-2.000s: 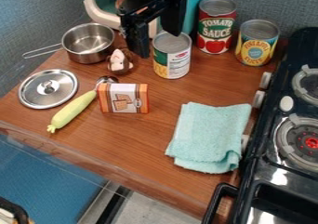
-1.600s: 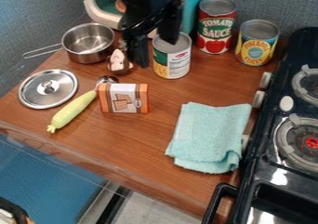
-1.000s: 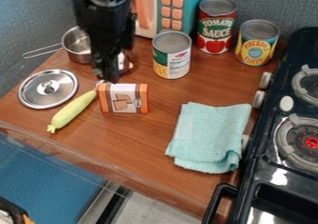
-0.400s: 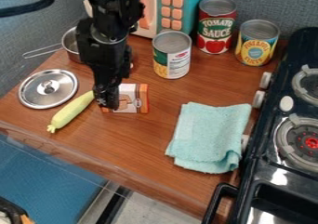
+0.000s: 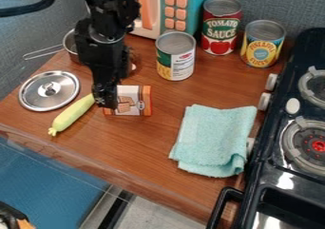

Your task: Put the thing in the middle of the table

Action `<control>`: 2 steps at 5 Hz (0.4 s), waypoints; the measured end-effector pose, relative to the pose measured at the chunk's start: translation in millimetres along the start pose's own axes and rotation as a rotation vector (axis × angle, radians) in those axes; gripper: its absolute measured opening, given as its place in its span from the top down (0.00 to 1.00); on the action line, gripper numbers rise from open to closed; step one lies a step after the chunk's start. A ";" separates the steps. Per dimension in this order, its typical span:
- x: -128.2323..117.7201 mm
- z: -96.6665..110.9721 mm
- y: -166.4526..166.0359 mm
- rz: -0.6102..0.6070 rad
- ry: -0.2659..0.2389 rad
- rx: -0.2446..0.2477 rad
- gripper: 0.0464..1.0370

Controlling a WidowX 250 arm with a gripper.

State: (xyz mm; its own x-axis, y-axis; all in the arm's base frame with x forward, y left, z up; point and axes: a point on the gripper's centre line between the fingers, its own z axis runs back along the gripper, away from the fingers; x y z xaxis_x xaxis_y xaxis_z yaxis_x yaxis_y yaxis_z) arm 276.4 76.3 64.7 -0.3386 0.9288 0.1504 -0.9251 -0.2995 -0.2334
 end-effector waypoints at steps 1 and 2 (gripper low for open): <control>5.7 -7.7 -1.2 0.015 0.009 0.005 0.04; 4.8 -16.6 -1.6 0.017 0.012 0.021 0.04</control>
State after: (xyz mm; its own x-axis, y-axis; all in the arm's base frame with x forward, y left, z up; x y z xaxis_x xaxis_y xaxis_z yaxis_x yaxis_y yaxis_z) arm 279.1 84.9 49.9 -0.3528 0.9259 0.1351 -0.9225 -0.3200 -0.2159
